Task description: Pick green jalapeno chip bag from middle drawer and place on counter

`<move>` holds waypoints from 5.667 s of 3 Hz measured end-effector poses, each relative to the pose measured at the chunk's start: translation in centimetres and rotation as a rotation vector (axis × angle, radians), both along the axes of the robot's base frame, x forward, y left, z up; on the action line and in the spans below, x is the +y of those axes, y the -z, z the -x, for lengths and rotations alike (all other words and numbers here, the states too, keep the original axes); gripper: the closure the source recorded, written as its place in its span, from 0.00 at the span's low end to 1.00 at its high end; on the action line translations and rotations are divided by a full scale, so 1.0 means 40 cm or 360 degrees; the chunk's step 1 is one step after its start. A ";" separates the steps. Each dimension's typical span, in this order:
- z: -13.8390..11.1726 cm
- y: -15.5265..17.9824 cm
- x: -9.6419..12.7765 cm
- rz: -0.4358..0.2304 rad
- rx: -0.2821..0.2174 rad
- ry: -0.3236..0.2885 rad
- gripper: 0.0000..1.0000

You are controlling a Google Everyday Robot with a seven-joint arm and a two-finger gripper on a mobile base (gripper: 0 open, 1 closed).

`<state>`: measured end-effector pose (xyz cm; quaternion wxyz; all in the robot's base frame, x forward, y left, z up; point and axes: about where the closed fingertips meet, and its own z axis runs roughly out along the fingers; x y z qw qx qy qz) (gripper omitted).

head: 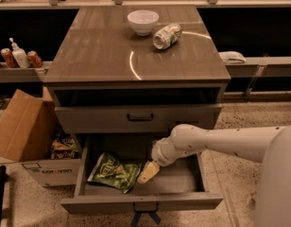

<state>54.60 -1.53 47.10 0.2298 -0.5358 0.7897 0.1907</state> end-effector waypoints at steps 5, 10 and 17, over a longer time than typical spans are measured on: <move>-0.033 0.172 0.257 -0.0032 0.0066 -0.0015 0.00; 0.006 0.125 0.207 -0.0136 -0.0022 0.0000 0.87; -0.066 -0.697 -0.298 -0.0565 -0.0994 0.0120 1.00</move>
Offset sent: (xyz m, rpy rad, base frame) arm 0.0201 0.0695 -0.0564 0.0627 0.0088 -0.0361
